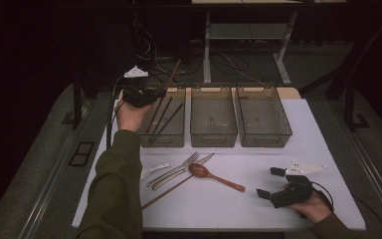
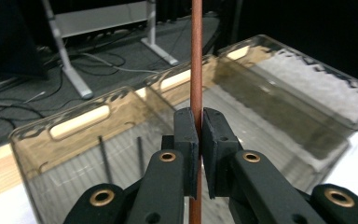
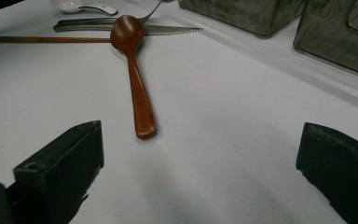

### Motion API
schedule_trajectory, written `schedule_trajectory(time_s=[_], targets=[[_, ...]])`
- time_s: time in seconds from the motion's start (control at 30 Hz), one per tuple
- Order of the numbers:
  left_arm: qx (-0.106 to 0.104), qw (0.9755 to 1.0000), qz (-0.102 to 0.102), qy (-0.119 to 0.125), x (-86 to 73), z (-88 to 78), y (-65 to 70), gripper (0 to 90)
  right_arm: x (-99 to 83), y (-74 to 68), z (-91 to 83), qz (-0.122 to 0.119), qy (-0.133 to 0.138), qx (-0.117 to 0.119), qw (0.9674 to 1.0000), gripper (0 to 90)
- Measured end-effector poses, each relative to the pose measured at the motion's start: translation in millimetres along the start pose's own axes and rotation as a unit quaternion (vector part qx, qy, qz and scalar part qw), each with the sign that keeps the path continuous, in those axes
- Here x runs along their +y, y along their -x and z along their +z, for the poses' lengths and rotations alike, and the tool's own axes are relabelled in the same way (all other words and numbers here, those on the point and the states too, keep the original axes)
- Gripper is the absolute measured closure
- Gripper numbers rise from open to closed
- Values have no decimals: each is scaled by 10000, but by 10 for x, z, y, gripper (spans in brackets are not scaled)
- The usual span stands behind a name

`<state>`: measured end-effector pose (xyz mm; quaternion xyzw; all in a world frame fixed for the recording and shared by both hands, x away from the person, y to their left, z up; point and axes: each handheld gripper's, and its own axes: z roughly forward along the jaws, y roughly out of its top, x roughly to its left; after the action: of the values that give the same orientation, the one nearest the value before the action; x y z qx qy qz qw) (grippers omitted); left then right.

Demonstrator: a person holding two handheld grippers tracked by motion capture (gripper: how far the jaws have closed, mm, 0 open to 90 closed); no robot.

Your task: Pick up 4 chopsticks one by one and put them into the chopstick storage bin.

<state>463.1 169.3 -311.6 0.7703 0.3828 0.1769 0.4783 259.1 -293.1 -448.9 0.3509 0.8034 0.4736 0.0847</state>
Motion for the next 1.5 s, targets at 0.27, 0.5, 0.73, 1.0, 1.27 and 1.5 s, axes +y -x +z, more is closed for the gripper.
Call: schedule_trajectory(time_s=[0.27, 0.5, 0.73, 1.0, 1.27, 1.5], targets=[[137, 9995, -159, -221, -133, 164, -180, 845, -4, -1, -7, 14, -3, 0, 10000, 6], [159, 9986, -224, -458, -282, 295, -224, 844, -6, -1, -10, 12, -10, 3, 10000, 6], [142, 9972, -313, -671, -469, 372, -265, 844, -8, -1, -10, 4, -6, 2, 10000, 6], [269, 9954, -346, -853, -553, 428, -281, 835, -9, 1, -2, -5, -23, -3, 10000, 6], [430, 9949, -298, -863, -546, 437, -253, 679, -9, -4, -6, -2, -17, 8, 10000, 6], [359, 9956, -271, -827, -546, 411, -253, 589, -9, -4, -3, -7, -23, 7, 10000, 6]])
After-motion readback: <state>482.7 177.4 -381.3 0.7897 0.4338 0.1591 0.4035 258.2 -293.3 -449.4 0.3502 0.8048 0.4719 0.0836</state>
